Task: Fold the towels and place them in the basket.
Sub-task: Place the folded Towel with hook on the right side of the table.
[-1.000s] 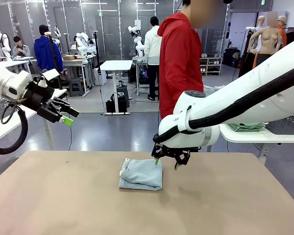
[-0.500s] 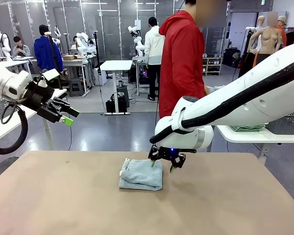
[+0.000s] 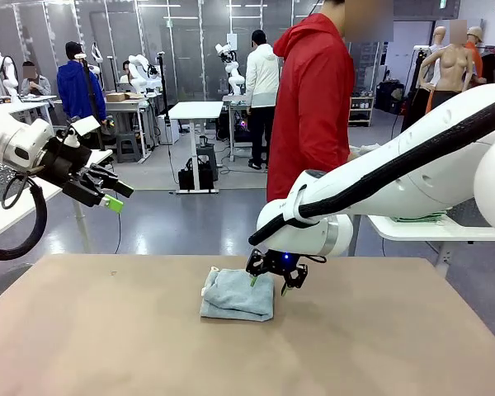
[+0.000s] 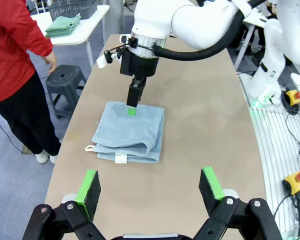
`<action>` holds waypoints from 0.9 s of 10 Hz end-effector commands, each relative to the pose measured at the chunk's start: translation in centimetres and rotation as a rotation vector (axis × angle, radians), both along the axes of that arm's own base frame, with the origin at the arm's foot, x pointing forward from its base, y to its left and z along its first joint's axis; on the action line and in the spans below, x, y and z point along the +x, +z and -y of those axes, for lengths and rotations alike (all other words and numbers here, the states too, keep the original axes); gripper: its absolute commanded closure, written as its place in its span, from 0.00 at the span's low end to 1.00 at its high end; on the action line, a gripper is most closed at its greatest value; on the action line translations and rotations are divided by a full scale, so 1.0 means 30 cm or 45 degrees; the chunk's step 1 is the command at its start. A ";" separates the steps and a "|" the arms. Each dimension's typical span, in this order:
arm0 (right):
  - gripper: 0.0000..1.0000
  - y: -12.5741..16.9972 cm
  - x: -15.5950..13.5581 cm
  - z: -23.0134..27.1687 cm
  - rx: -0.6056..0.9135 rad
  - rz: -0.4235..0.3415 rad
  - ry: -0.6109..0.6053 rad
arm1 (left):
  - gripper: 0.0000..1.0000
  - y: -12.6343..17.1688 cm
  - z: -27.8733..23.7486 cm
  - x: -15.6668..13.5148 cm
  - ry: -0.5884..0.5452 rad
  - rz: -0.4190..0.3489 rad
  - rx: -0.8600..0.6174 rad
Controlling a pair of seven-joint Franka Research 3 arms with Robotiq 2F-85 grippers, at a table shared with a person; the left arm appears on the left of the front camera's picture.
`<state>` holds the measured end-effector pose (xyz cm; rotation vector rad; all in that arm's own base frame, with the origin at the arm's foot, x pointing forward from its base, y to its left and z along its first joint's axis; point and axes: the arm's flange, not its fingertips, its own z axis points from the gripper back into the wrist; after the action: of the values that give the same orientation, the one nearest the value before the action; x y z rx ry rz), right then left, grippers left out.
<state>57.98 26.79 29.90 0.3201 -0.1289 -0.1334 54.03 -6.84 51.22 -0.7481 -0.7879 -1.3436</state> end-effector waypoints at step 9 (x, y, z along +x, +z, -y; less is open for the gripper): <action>1.00 -0.015 0.006 0.010 0.051 -0.047 0.056 | 0.00 0.001 0.002 0.002 0.008 0.007 0.003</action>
<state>57.84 26.73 29.52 0.3357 -0.1009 -0.1258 54.03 -6.84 51.22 -0.7480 -0.7879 -1.3436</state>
